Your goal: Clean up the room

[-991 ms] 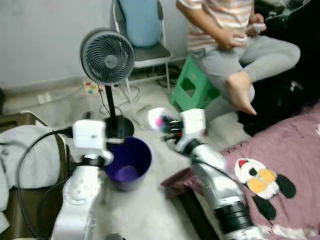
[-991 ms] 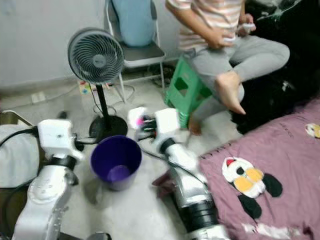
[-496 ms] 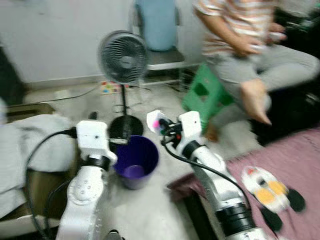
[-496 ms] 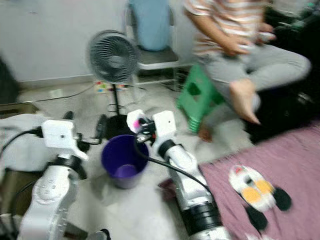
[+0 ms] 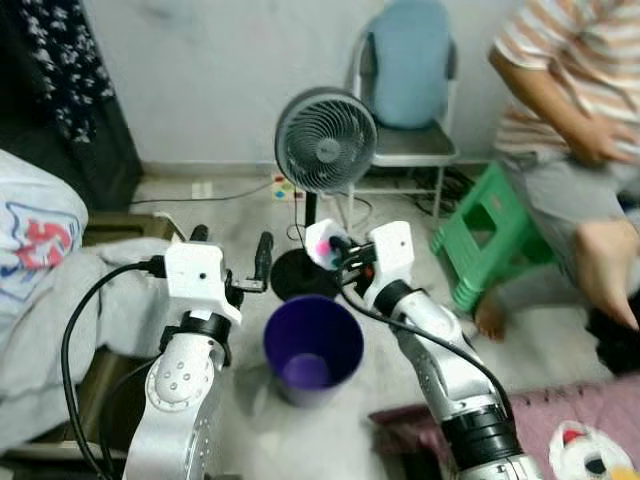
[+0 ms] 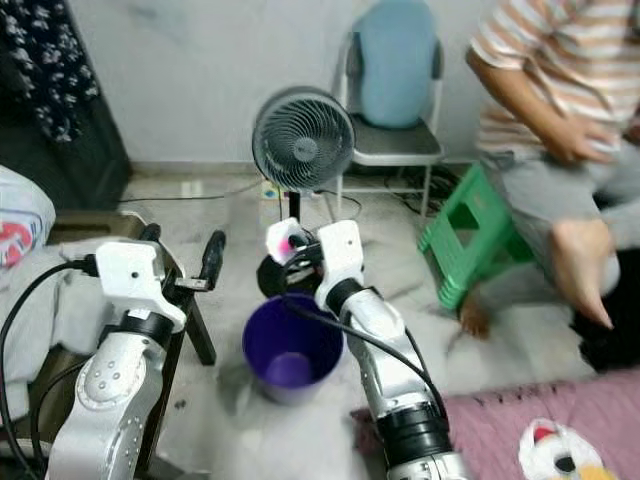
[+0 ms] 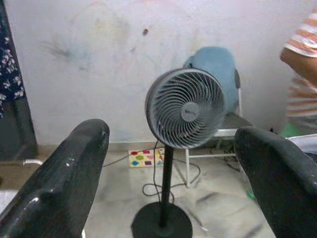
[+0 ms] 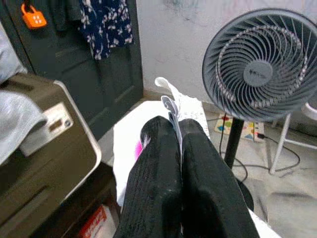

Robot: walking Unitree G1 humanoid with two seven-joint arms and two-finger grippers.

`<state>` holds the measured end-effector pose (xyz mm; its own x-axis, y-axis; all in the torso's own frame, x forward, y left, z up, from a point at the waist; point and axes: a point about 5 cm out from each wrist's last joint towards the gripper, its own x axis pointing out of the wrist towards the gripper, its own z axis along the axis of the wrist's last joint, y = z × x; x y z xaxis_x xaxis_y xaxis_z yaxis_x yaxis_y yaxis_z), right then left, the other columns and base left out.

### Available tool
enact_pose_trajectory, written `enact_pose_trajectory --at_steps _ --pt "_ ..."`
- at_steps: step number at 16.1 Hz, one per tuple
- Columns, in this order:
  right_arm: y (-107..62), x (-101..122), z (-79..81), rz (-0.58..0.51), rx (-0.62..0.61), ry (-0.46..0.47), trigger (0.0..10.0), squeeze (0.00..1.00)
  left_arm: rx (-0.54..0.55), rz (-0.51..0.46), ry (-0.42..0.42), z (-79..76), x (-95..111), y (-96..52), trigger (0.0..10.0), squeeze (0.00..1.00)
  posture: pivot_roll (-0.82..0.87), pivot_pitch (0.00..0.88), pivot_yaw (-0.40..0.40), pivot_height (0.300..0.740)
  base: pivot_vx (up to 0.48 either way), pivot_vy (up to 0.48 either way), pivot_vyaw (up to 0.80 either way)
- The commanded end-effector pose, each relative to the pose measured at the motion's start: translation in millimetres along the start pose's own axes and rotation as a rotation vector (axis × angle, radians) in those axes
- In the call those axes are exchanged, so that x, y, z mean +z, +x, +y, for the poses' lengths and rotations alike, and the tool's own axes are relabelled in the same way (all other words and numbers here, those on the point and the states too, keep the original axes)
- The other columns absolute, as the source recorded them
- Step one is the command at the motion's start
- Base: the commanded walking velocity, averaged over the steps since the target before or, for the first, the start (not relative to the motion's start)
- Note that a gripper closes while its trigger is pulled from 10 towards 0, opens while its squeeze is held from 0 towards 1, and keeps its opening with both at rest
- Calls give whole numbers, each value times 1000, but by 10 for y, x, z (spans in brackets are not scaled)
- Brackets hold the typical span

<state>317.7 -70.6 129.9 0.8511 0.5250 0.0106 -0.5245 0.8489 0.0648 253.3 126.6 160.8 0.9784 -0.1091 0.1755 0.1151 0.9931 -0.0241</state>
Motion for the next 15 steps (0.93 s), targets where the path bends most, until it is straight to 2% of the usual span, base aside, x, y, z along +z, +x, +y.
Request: enact_pose_trajectory --at_steps 1,8,11,15 --pt "26 32 54 -15 18 -2 10000 0 -3 -6 -3 15 17 1 10000 0 36 73 -114 740 0 0 0" --pt "24 3 54 3 15 0 10000 0 -22 -8 -18 -23 21 6 10000 0 36 68 -110 740 0 0 0" --pt "25 -3 40 8 10 2 10000 0 -25 -8 -22 -28 20 12 10000 0 35 67 -109 740 0 0 -648" --pt "30 -6 41 10 7 0 10000 0 -26 -11 -26 -32 27 13 10000 0 37 74 -111 740 0 0 0"
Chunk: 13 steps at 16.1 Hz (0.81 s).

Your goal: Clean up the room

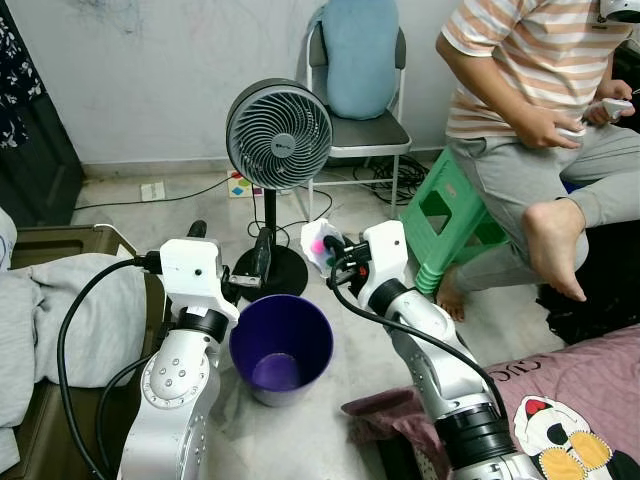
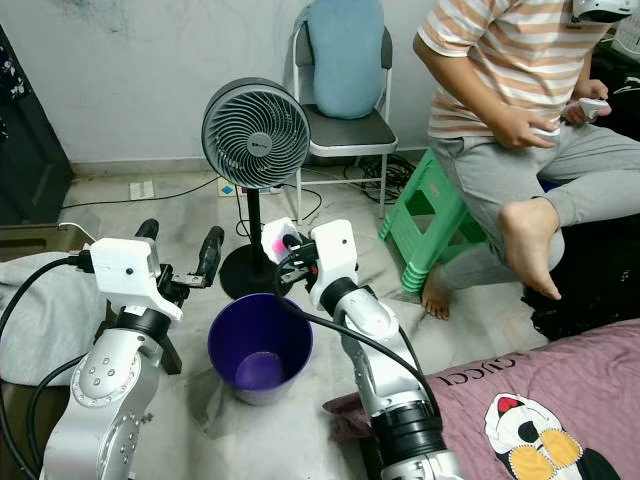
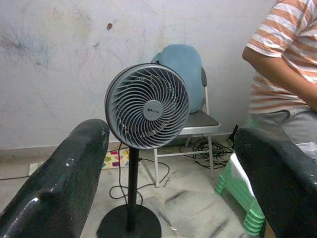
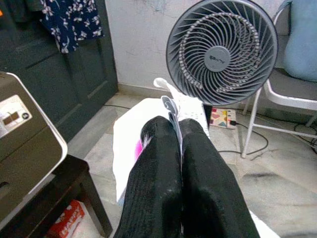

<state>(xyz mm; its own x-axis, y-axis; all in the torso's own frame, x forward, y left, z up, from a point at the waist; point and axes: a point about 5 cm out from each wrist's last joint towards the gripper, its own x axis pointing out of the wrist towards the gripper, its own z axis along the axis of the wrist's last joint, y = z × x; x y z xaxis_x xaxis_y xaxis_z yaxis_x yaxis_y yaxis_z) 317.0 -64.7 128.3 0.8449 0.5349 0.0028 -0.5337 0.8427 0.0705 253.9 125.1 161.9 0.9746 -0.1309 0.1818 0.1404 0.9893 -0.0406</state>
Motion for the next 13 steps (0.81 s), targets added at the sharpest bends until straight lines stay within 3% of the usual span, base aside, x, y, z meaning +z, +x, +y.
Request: enact_pose_trajectory --at_steps 1,9,13 --pt "6 6 -10 6 -6 -4 10000 0 -7 -8 -7 -20 22 4 10000 0 35 76 -111 740 0 0 0" --pt "3 -14 -36 20 -23 -3 10000 0 -16 -9 -15 -32 20 5 10000 0 31 79 -111 740 233 0 0" --pt "6 -15 -39 19 -25 -2 10000 0 -19 -12 -17 -38 21 7 10000 0 30 79 -111 740 303 0 -397"
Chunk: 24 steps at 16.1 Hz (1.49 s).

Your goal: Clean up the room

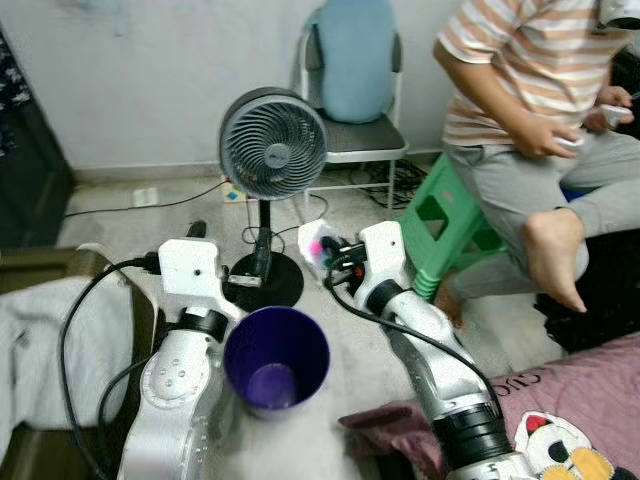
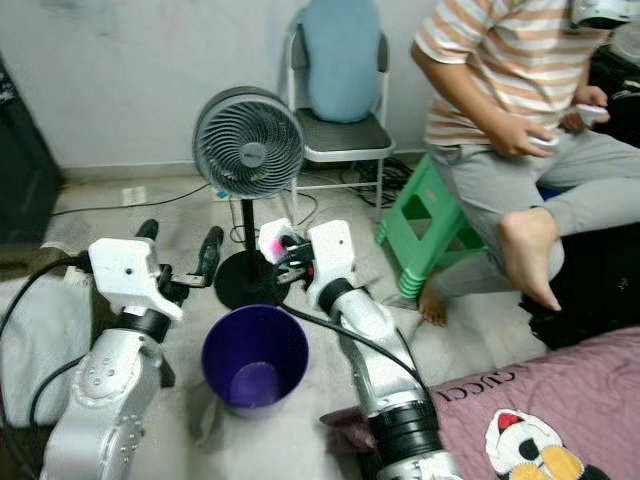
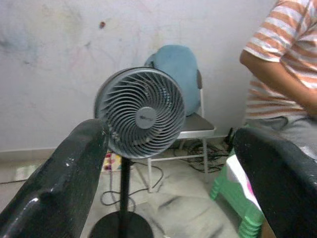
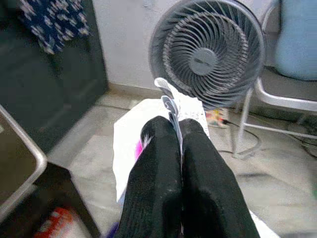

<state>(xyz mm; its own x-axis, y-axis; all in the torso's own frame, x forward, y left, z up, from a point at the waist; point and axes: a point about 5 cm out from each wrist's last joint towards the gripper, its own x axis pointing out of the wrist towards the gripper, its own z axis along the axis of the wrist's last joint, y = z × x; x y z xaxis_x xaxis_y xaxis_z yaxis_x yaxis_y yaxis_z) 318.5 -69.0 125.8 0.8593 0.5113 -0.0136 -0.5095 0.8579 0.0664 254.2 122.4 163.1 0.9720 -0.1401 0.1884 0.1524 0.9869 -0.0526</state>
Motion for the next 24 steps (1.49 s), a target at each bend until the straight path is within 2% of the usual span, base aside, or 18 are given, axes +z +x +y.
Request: enact_pose_trajectory --at_steps 1,7,20,24 --pt "16 9 4 4 2 0 10000 0 -10 -4 -4 -17 9 0 10000 0 29 80 -112 740 0 0 0" --pt "15 1 -5 7 -5 -2 10000 0 -10 -1 -11 -26 4 7 10000 0 29 82 -112 740 87 0 0" --pt "18 -9 -16 10 -13 -6 10000 0 -18 -5 -7 -39 6 11 10000 0 30 76 -108 740 351 0 0" --pt "20 -19 -16 12 -11 -13 10000 0 5 -1 -21 -11 -6 6 10000 0 33 71 -110 740 69 0 0"
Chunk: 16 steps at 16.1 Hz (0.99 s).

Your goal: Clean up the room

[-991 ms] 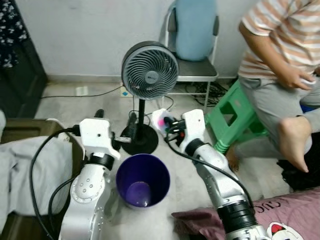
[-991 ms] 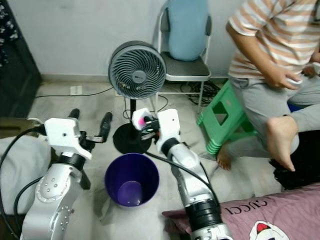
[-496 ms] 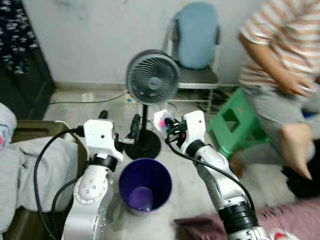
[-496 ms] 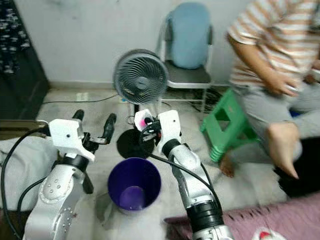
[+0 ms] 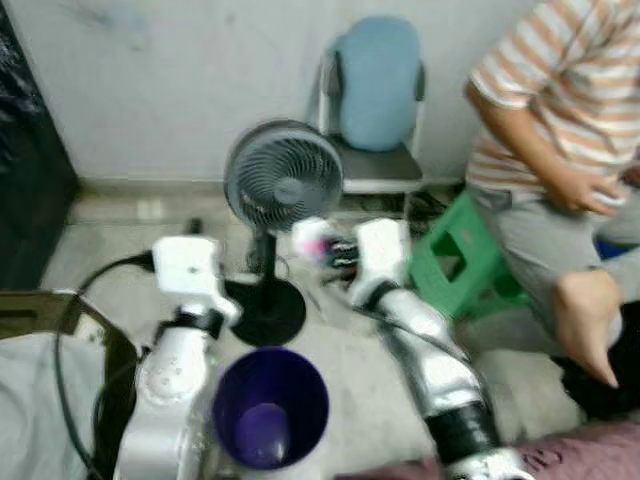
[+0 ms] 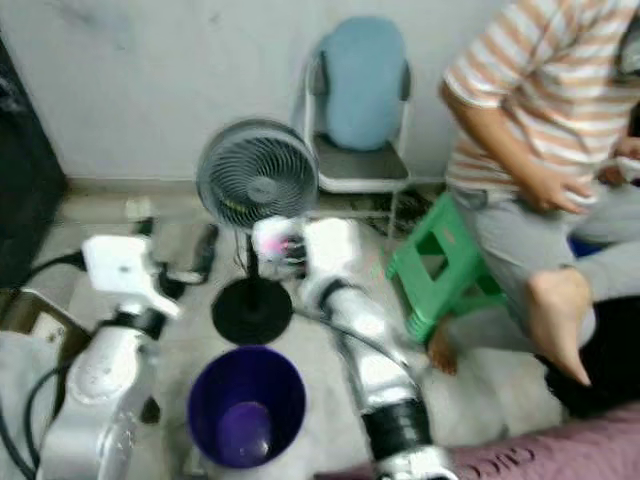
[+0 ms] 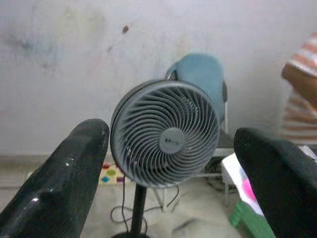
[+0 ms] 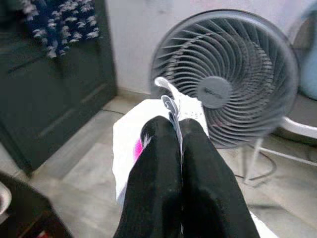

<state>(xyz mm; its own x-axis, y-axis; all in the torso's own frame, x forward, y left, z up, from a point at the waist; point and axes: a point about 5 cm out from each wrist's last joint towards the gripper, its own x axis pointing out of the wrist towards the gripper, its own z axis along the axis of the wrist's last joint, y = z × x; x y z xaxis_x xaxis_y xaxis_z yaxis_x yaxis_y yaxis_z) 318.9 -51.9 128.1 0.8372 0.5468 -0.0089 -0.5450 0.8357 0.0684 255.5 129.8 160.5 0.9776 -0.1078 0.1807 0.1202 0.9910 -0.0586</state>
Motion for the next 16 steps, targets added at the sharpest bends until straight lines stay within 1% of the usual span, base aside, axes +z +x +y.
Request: enact_pose_trajectory --at_steps 1,4,7,9,10,12,13,14,16 --pt "-75 -34 -157 15 -53 -17 10000 0 -26 -5 -20 -82 13 8 10000 0 33 71 -110 740 0 0 0" --pt "-67 -32 -152 12 -46 -29 10000 0 -15 0 -9 -51 6 -15 10000 0 39 70 -105 740 0 0 0" --pt "-52 -23 -130 6 -40 -43 10000 0 -7 3 2 -10 5 -39 10000 0 45 71 -98 740 0 0 688" --pt "-20 -8 -101 -4 -45 -27 10000 0 -5 4 40 63 13 -69 10000 0 49 75 -89 740 0 0 800" --pt "-8 -4 -94 -9 -49 -22 10000 0 -27 8 66 94 15 -107 10000 0 52 80 -86 740 0 0 800" --pt "11 -2 -93 -10 -59 -25 10000 0 -93 26 82 128 -5 -199 10000 0 53 81 -84 740 0 0 700" --pt "21 0 -104 -9 -73 -25 10000 0 -113 39 85 151 -17 -227 10000 0 54 81 -81 740 0 0 0" --pt "70 19 -142 -7 -97 -34 10000 0 -160 57 88 208 -24 -226 10000 0 53 67 -71 740 0 0 0" --pt "133 85 -188 -21 -124 -51 10000 0 -220 27 116 224 29 -129 10000 0 46 41 -66 740 0 0 0"
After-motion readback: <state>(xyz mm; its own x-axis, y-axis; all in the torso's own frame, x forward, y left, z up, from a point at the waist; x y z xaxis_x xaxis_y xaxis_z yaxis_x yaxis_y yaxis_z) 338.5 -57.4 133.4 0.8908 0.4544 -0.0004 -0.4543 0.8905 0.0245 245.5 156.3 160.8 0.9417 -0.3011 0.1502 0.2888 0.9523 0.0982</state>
